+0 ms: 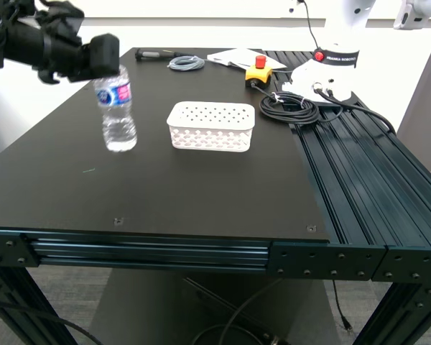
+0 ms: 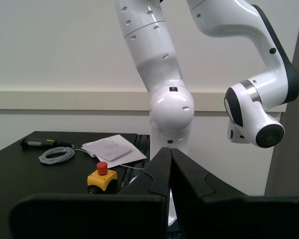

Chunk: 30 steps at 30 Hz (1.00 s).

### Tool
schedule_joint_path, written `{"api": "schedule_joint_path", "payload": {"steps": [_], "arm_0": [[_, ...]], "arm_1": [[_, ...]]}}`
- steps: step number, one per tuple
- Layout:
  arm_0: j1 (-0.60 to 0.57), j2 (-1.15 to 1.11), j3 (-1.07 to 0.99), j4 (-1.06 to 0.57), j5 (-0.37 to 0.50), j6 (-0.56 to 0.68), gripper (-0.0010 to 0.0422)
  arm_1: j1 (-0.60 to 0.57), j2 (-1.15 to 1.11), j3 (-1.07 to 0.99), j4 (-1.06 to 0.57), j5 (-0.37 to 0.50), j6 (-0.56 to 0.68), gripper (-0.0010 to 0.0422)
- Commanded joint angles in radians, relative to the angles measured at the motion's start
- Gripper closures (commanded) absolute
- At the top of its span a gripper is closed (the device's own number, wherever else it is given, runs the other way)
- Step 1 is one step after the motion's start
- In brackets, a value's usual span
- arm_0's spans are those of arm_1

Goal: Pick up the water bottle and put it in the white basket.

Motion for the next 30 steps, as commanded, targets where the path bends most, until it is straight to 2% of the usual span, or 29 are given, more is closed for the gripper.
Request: {"api": "schedule_joint_path", "payload": {"steps": [1,4,8,11,15,23,25,30], "arm_0": [[0.000,0.000,0.001,0.003,0.001,0.003,0.0412],[0.000,0.000,0.001,0.003,0.001,0.003,0.0412],[0.000,0.000,0.001,0.003,0.001,0.003,0.0412],[0.000,0.000,0.001,0.003,0.001,0.003,0.0412],[0.000,0.000,0.001,0.003,0.001,0.003,0.0412],[0.000,0.000,0.001,0.003,0.001,0.003,0.0412],[0.000,0.000,0.001,0.003,0.001,0.003,0.0412],[0.000,0.000,0.001,0.003,0.001,0.003,0.0412]], "arm_1": [[-0.016,-0.003,0.069,0.006,0.061,-0.046,0.0417],[-0.082,-0.002,0.182,-0.014,0.061,-0.068,0.0415],[-0.224,0.019,0.373,-0.194,-0.035,0.089,0.0413],[-0.287,0.083,0.474,-0.231,-0.030,0.074,0.0413],[-0.313,0.167,0.521,-0.232,0.004,0.006,0.0413],[-0.314,0.211,0.522,-0.225,0.008,0.024,0.0403],[-0.314,0.211,0.526,-0.221,0.007,0.030,0.0374],[-0.314,0.211,0.525,-0.218,-0.008,0.030,0.0202]]}}
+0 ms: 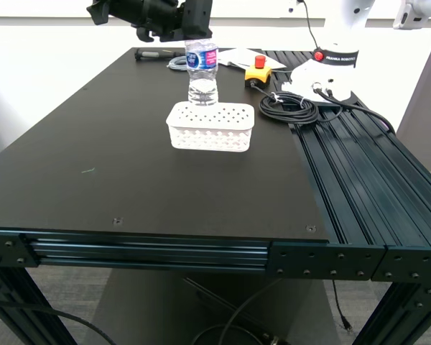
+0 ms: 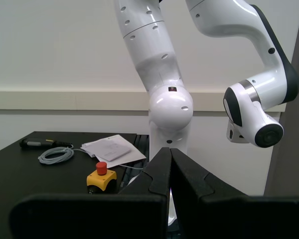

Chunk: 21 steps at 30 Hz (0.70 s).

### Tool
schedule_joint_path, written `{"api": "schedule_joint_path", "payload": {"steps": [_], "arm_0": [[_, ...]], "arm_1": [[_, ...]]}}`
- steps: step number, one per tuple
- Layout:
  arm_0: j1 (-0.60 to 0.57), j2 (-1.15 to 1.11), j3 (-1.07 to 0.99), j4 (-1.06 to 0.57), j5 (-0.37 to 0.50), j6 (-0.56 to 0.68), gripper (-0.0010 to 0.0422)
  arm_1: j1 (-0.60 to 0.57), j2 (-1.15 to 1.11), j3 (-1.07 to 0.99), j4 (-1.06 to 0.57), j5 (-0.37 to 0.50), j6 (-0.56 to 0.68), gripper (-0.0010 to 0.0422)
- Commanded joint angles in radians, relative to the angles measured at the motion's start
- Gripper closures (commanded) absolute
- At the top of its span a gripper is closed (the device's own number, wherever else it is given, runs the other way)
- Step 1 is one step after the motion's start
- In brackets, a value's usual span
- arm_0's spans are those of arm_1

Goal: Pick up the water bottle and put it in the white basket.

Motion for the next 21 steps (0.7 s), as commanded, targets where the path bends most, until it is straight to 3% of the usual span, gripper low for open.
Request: {"api": "schedule_joint_path", "payload": {"steps": [1,6,9,17,21], "arm_0": [[0.000,0.000,0.001,0.003,0.001,0.003,0.0412],[0.000,0.000,0.001,0.004,0.001,0.003,0.0412],[0.000,0.000,0.001,0.003,0.001,0.003,0.0412],[0.000,0.000,0.001,0.003,0.001,0.003,0.0412],[0.000,0.000,0.001,0.003,0.001,0.003,0.0412]], "arm_1": [[-0.001,-0.001,0.002,0.012,-0.001,0.003,0.0174],[-0.001,-0.001,0.002,0.000,-0.089,-0.001,0.0066],[0.000,-0.001,0.002,0.000,-0.103,-0.002,0.0040],[0.005,-0.005,0.003,-0.022,-0.114,-0.009,0.0050],[0.027,-0.077,0.002,-0.185,-0.127,0.029,0.0061]]}}
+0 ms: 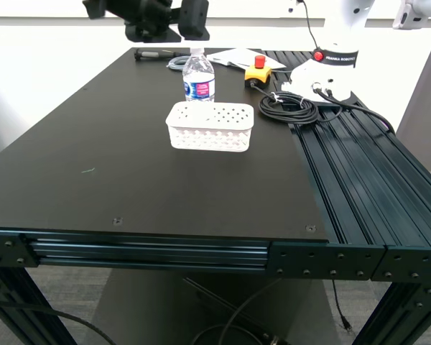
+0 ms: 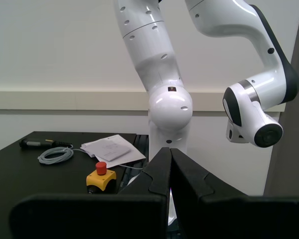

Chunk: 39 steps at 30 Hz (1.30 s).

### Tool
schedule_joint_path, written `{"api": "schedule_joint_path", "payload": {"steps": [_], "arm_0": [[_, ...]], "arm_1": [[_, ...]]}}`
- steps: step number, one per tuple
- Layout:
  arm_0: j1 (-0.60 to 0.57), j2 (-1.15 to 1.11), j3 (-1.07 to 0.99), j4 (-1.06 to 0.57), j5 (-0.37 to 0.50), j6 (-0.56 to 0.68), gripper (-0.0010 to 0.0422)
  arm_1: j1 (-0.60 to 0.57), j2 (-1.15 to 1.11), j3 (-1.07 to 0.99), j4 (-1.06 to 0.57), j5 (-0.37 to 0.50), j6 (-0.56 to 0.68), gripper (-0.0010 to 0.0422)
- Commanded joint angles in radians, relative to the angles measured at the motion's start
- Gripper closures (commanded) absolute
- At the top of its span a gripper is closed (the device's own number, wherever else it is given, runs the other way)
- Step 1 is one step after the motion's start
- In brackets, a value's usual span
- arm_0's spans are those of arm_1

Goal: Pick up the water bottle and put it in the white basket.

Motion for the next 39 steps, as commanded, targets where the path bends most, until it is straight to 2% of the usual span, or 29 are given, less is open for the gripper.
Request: {"api": "schedule_joint_path", "payload": {"steps": [1,5,9,39], "arm_0": [[0.001,0.000,0.001,0.003,0.001,0.003,0.0412],[0.001,0.000,0.001,0.003,0.001,0.003,0.0412],[0.001,0.000,0.001,0.003,0.001,0.002,0.0412],[0.001,0.000,0.001,0.003,0.001,0.002,0.0412]], "arm_1": [[0.027,-0.070,-0.005,-0.119,-0.002,0.053,0.0064],[0.080,-0.158,-0.007,-0.171,-0.002,0.044,0.0065],[0.084,-0.198,-0.007,-0.280,-0.002,0.049,0.0065],[0.085,-0.196,-0.006,-0.278,-0.002,0.048,0.0065]]}}
